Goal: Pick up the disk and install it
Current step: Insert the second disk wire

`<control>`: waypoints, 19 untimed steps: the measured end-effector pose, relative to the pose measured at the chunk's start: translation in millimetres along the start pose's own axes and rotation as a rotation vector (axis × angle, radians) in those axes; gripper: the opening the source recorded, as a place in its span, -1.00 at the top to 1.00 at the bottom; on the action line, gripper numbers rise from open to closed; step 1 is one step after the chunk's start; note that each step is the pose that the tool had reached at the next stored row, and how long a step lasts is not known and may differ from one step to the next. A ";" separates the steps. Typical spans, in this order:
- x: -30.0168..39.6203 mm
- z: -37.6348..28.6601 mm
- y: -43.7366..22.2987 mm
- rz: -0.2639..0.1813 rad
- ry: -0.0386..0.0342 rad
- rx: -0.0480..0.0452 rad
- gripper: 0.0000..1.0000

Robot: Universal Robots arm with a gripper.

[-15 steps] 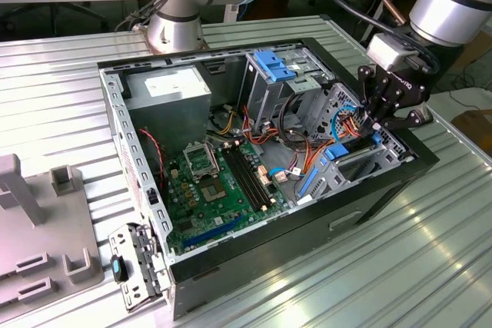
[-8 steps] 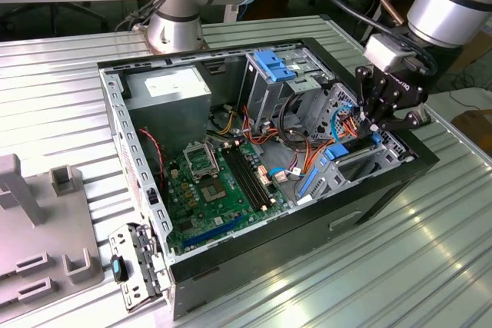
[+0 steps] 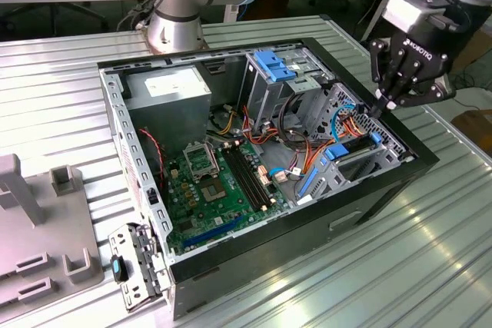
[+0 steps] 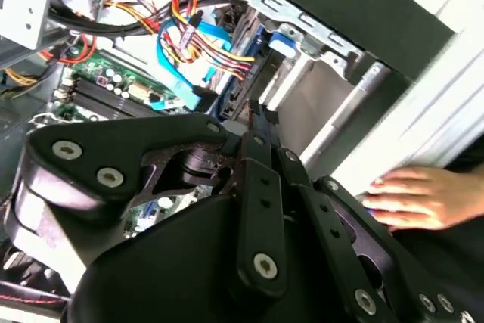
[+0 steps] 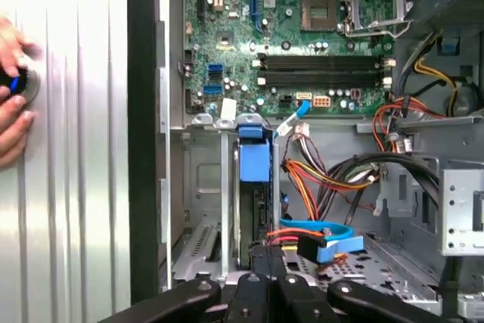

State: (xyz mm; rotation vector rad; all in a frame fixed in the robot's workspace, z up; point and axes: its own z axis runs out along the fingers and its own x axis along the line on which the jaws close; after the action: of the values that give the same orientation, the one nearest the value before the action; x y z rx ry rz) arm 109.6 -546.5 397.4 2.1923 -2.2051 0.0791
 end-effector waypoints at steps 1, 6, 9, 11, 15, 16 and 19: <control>-5.8 -0.5 0.0 0.000 0.0208 0.0001 0.79; -35.7 -2.5 1.0 -0.001 0.0659 -0.0006 0.79; -51.3 -3.3 2.1 -0.002 0.1396 -0.0002 0.79; -60.3 -3.5 2.1 -0.002 0.1505 -0.0001 0.79; -65.9 -1.8 2.2 -0.003 0.2050 0.0003 0.40; -68.5 -0.4 2.3 -0.004 0.2164 0.0004 0.29; -76.9 3.6 2.4 -0.004 0.2418 0.0006 0.03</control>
State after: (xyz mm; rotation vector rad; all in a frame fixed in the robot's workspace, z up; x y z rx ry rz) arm 107.8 -469.9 389.3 2.0625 -2.0691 0.3263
